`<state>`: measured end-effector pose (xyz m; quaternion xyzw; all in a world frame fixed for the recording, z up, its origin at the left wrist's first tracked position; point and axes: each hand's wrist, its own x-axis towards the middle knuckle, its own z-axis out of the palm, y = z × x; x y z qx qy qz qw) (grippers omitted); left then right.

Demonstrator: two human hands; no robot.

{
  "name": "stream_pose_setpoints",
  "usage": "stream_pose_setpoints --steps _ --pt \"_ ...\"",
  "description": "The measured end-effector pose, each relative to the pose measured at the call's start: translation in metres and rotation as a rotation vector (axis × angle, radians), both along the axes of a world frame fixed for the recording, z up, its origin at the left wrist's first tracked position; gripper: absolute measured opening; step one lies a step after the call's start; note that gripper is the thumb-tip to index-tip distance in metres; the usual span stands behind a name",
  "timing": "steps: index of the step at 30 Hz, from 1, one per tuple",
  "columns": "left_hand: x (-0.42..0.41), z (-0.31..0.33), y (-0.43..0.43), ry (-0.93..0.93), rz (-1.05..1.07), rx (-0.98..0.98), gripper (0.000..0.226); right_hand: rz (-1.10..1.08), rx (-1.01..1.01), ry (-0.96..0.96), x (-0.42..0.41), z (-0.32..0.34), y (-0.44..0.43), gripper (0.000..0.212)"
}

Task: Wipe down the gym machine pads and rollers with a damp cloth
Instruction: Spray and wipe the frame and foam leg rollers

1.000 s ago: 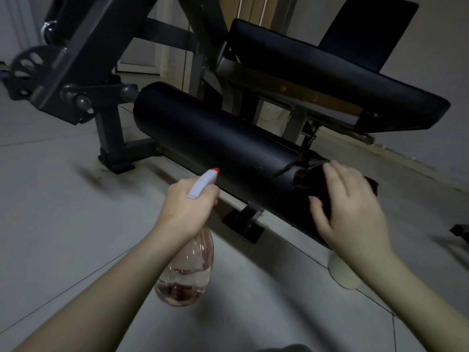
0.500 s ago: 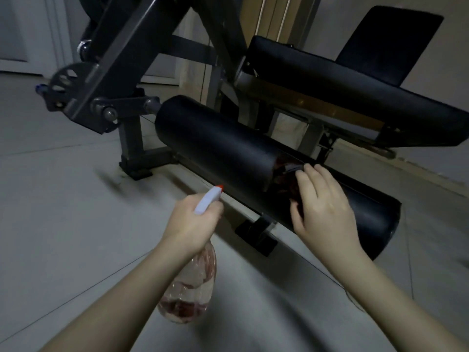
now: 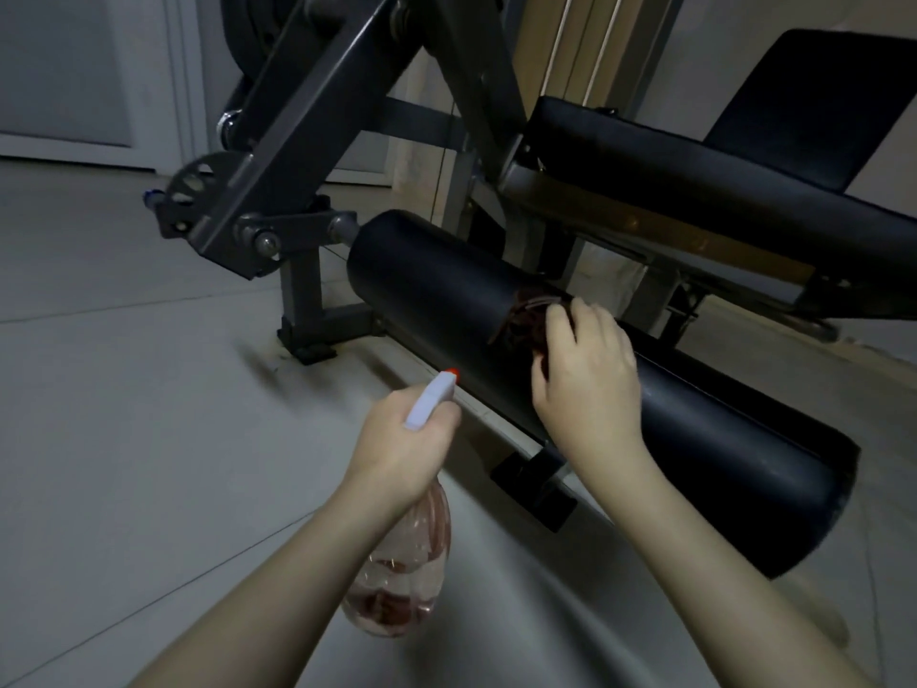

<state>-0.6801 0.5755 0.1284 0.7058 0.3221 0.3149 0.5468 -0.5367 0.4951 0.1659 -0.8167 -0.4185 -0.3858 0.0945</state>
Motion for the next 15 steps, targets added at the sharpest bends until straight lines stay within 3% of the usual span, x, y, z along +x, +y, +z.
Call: stream_pose_setpoints --steps 3,9,15 --pt "-0.002 0.003 0.005 -0.038 -0.012 0.009 0.046 -0.044 0.01 0.006 0.01 0.012 0.017 0.032" --pt "0.003 0.022 0.012 -0.118 -0.039 -0.018 0.04 -0.119 0.002 0.307 0.048 0.057 0.024 0.031" --pt "0.013 0.042 0.024 -0.18 -0.03 -0.094 0.025 0.031 -0.044 0.422 0.046 0.063 0.071 0.031"
